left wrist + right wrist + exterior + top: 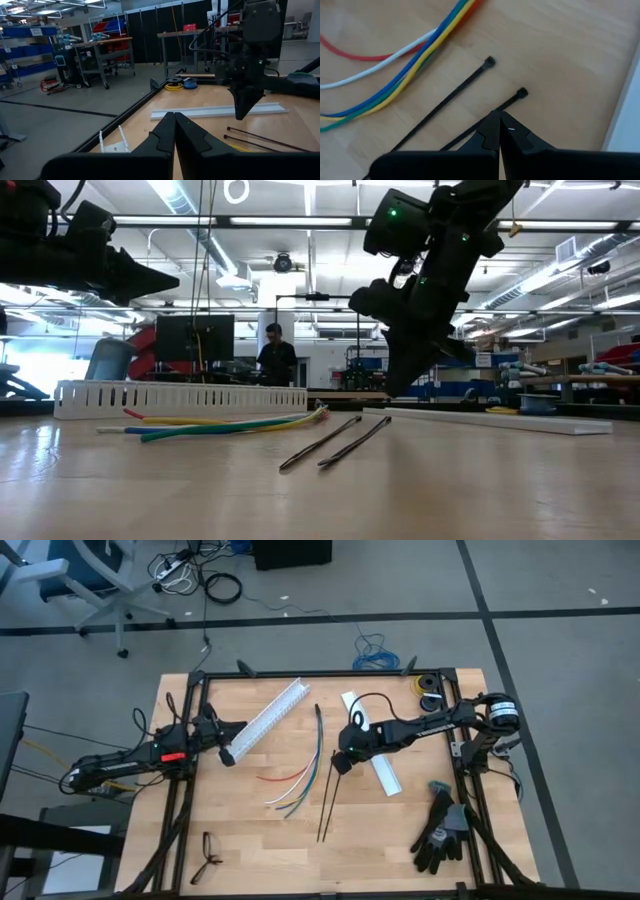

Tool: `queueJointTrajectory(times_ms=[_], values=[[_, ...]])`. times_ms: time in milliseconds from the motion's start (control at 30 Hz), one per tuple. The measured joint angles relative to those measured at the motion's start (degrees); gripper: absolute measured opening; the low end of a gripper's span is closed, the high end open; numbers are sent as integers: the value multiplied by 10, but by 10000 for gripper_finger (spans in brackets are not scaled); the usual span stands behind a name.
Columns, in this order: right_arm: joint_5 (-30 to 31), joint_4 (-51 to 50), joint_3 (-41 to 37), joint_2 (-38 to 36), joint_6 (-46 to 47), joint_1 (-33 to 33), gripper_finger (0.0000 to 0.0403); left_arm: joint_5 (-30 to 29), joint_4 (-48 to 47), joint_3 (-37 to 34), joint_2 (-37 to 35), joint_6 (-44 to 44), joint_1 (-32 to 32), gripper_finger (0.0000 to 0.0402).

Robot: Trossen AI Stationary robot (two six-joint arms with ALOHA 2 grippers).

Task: Ziptie cables
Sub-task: Prepare the right black zip tie to wrap the cable wires

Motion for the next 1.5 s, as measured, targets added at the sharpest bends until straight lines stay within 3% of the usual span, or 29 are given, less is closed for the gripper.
queueJointTrajectory(times_ms=[433,767,1167,1500], values=[[33,1,0,40,146,42,0,-10,-4,0,2,0,0,19],[34,66,0,45,107,43,15,-10,-5,0,3,0,0,19],[25,50,0,45,118,19,67,-10,-7,0,3,0,0,19],[12,37,0,47,134,1,64,-10,-10,0,3,0,0,19]])
